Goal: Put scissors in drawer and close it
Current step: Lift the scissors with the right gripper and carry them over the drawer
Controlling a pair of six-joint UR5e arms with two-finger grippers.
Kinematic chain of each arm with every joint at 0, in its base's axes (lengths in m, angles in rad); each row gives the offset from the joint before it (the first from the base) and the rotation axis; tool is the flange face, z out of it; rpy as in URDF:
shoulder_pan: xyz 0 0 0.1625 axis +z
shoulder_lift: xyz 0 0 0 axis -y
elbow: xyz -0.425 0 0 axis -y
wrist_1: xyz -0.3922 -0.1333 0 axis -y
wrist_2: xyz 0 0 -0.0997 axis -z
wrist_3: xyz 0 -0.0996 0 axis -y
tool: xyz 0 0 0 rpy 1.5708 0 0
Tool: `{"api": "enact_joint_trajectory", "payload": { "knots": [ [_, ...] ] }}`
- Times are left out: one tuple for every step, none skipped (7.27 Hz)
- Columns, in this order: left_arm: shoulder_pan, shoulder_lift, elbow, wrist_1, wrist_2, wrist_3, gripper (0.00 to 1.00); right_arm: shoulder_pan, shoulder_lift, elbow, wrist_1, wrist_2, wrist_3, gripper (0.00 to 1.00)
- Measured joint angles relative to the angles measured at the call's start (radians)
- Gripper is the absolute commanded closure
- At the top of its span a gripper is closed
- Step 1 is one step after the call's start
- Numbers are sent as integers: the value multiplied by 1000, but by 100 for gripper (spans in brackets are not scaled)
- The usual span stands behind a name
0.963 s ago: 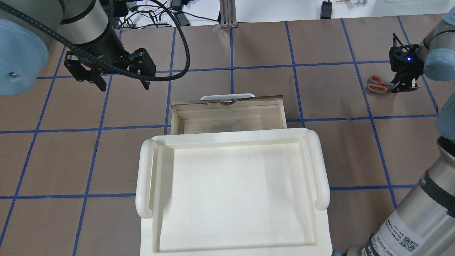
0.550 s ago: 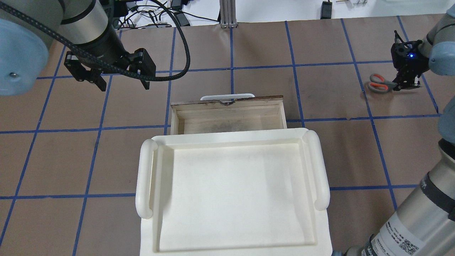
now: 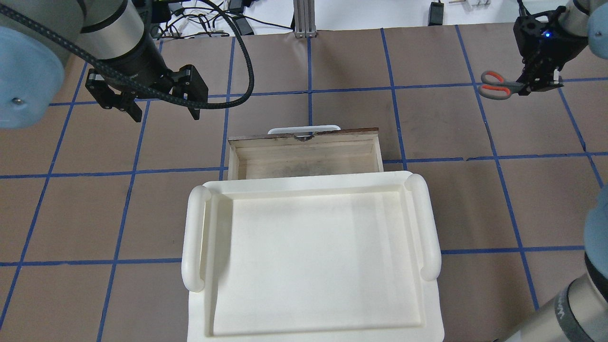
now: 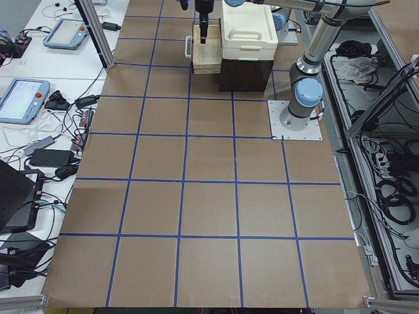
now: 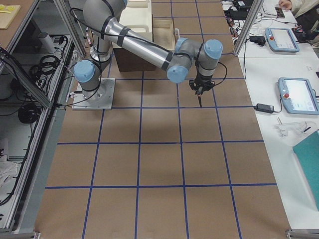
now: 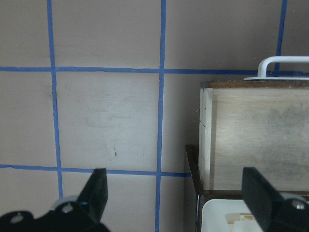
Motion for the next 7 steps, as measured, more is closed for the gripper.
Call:
{"api": "enact_joint_trajectory", "payload": {
  "knots": [
    [0, 0, 0, 0, 0, 0, 0, 61, -46, 1, 49, -5, 38, 100],
    [0, 0, 0, -1, 0, 0, 0, 131, -77, 4, 79, -7, 79, 100],
    [0, 0, 0, -1, 0, 0, 0, 205, -96, 5, 100, -7, 137, 100],
    [0, 0, 0, -1, 0, 0, 0, 279, -109, 5, 117, -7, 205, 100],
    [0, 0, 0, -2, 0, 0, 0, 351, -120, 5, 136, -6, 284, 100],
    [0, 0, 0, -1, 0, 0, 0, 420, -129, 6, 156, -6, 373, 100],
    [0, 0, 0, -1, 0, 0, 0, 474, -132, 7, 164, -6, 426, 100]
  ]
}}
